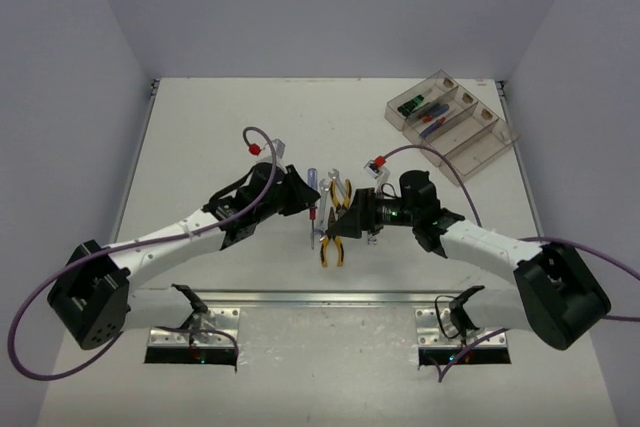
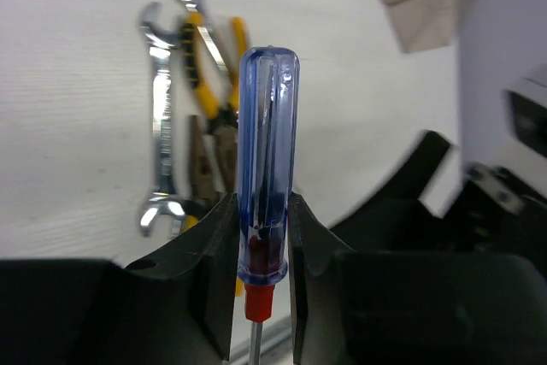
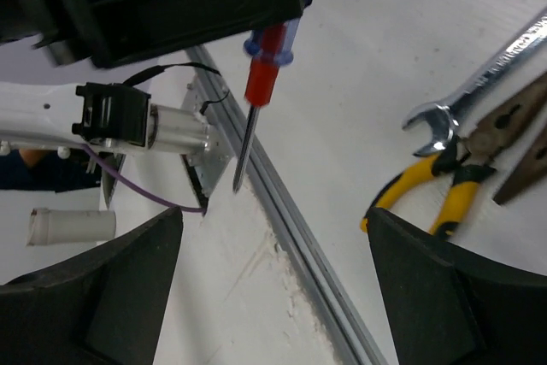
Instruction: Sort the tools into containers
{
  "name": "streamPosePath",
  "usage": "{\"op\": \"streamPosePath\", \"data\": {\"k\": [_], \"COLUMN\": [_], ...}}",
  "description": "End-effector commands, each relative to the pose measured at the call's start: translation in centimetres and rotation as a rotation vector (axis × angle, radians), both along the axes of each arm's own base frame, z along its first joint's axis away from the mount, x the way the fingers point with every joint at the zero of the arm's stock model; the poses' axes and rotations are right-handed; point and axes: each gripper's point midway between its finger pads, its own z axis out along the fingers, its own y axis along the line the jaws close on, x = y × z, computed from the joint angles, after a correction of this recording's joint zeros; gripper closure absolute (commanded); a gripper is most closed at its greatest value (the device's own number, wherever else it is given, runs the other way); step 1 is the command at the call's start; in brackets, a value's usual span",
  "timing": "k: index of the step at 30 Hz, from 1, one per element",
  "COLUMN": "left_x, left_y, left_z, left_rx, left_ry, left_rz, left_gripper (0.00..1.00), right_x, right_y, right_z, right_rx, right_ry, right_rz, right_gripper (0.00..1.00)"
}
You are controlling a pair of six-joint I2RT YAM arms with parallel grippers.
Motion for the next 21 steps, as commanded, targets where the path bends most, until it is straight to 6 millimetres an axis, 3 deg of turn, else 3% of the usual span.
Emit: {"op": "streamPosePath", "data": {"k": [1,5,6,8,10,11,14,15,17,19,21], "left_x": [-1.3,-2.4,-2.7,-3.3,-3.2,-3.0,-1.8,-0.9,0.2,1.2,1.3], "left_y": [-3.4,-3.9,-4.2,-4.6,-4.6,-4.6,-3.5,-2.7,-1.0,3.5,6.8], "left_z": [5.4,6.1,6.7,7.4,7.5,7.5,7.7,8.1,8.5,8.4,9.8], "left_rx": [-0.294,-0.375,-0.401,-0.430,-0.411,-0.393,-0.289,-0.233,-0.134,0.068,0.139], "left_ry": [-0.076,-0.080,-0.086,-0.096,-0.110,-0.119,-0.157,-0.162,-0.170,-0.147,-0.146], "left_rz": [-0.037,-0.072,-0.087,-0.112,-0.112,-0.111,-0.056,-0.003,0.082,0.260,0.403], "left_gripper": [1.00,1.00,1.00,1.00,0.98,0.92,0.16,0.00,0.00,0.00,0.00], "right_x": [0.6,0.6,0.9,1.4,1.9,2.2,3.1,3.6,4.7,6.8,10.0], "right_y": [3.2,4.9,5.1,5.3,5.2,5.1,4.6,4.3,3.5,0.9,-2.6], "right_z": [4.8,4.9,5.0,5.0,4.8,4.7,4.1,3.5,2.3,-0.4,-1.3], "right_rx": [0.174,0.156,0.160,0.170,0.172,0.173,0.152,0.126,0.059,-0.106,-0.219], "right_ry": [-0.140,-0.132,-0.132,-0.125,-0.105,-0.097,-0.064,-0.039,0.002,0.099,0.093], "right_rz": [0.052,0.066,0.053,0.026,-0.014,-0.039,-0.119,-0.152,-0.218,-0.382,-0.556], "right_gripper": [0.18,0.33,0.50,0.99,1.00,1.00,1.00,1.00,1.00,1.00,1.00]}}
